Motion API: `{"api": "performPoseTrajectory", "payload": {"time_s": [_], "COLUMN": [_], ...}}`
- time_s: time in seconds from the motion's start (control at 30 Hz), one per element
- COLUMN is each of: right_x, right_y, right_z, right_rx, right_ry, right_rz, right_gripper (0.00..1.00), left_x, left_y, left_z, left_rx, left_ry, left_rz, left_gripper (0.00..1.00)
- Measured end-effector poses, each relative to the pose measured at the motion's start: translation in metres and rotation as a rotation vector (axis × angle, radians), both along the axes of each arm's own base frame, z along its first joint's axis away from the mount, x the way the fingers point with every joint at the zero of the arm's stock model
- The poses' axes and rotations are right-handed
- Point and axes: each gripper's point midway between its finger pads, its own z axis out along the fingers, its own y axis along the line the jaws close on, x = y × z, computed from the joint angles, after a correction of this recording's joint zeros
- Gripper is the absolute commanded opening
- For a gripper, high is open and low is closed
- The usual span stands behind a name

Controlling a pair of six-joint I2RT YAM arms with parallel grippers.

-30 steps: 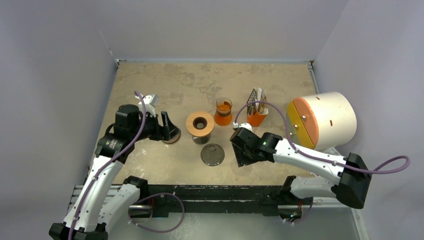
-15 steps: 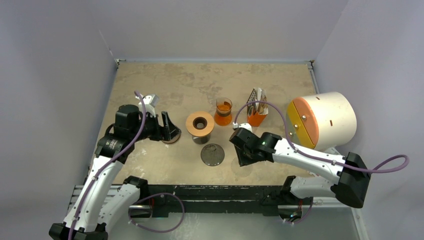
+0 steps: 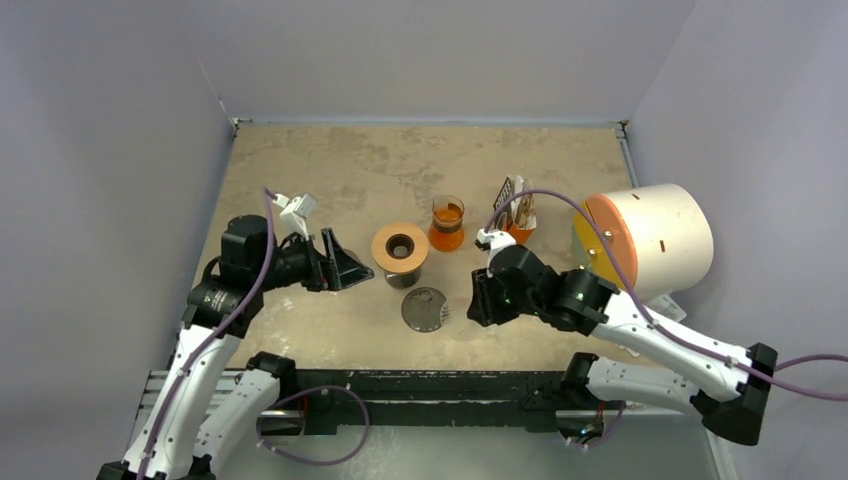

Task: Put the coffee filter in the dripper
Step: Pick up the coffee dripper from the center of the board.

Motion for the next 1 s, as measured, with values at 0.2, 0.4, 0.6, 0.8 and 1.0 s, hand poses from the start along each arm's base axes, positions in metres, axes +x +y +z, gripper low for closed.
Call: {"api": "performPoseTrajectory", "payload": {"time_s": [0.2, 0.4, 0.6, 0.8, 1.0], "right_x": [-0.008, -0.013, -0.014, -0.013, -0.007], "right_y": [0.018, 0.039, 0.054, 0.069, 0.085], "right_z": [0.041, 0.077, 0.114, 0.146, 0.17], "right_rx": [0.193, 0.361, 0.507, 0.625, 0.692], "right_ry": [-0.065, -0.13, -0.218, -0.295, -0.345], "right_rz": [0.097, 0.188, 0.253, 0.302, 0.332], "right_gripper": [0.01, 0.01, 0.01, 0.01, 0.01], "left_x": [-0.019, -0.032, -0.037, -0.039, -0.036], "left_y": [-0.017, -0.026, -0.031, -0.039, -0.044], "left_z": [0.033, 0.049, 0.057, 0.055, 0.057], "left_rx": [-0.166, -0.28, -0.346, -0.463, -0.559], "left_ry": [0.003, 0.028, 0.078, 0.165, 0.244], "left_rz": [-0.081, -0.139, -0.166, -0.201, -0.218], "left_gripper": [0.78, 0.74, 0.71, 0.64, 0.57]}}
